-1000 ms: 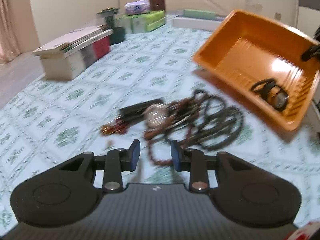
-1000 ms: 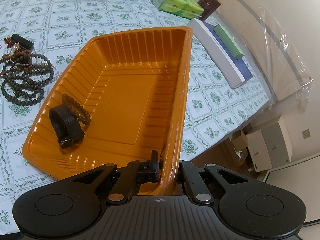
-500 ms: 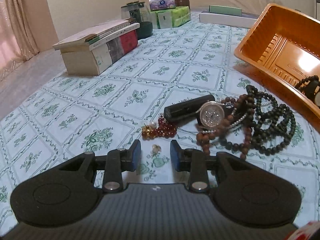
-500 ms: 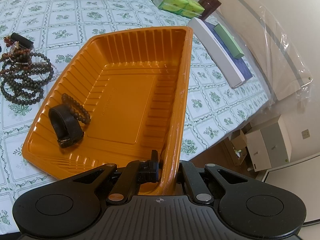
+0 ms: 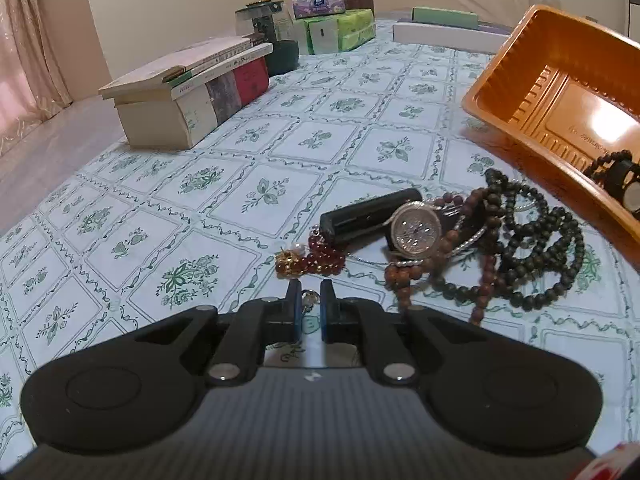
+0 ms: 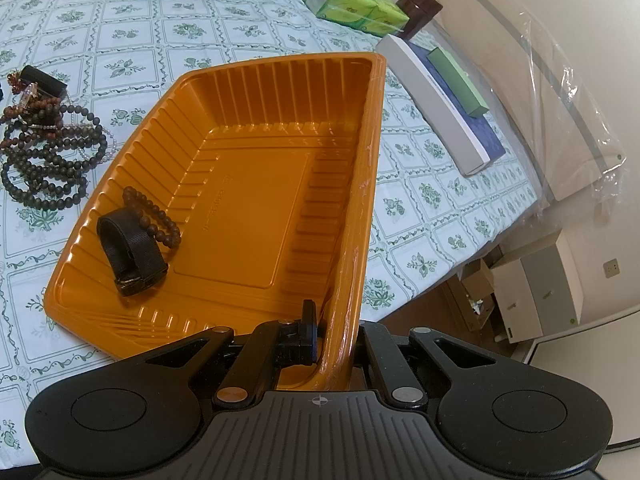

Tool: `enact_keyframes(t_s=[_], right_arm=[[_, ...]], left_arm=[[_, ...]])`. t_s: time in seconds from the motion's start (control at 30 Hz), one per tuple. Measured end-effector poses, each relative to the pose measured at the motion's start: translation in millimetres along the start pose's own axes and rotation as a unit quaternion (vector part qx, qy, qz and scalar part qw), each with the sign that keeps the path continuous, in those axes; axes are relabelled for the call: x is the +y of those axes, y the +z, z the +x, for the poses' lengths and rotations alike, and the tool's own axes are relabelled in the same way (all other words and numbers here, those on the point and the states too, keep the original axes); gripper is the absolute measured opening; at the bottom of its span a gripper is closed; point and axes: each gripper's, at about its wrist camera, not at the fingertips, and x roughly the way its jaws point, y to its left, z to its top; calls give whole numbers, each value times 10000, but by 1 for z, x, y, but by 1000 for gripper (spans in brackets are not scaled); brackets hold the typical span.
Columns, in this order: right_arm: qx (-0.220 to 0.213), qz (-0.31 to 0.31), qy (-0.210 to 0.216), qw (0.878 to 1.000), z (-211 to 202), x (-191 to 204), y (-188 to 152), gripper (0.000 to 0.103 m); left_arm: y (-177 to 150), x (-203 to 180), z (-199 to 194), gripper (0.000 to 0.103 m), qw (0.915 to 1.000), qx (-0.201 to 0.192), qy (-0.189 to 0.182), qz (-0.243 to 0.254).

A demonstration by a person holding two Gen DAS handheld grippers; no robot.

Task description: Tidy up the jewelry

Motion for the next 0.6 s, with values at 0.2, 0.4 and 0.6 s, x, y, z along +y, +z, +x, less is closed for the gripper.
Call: enact_keyframes(t_s=[0.2, 0.4, 0.6], right_arm=[[-2, 1, 3, 10000, 0, 0, 0, 3], [-7, 6, 6, 10000, -1, 1, 0, 3], [-9, 4, 13, 10000, -1, 1, -1, 3]], left_arm=[[16, -21, -29, 8, 9989, -303, -348, 1], [42, -83, -50, 8, 9900, -629, -1215, 357], [56, -153, -52, 8, 9730, -689, -2098, 679]])
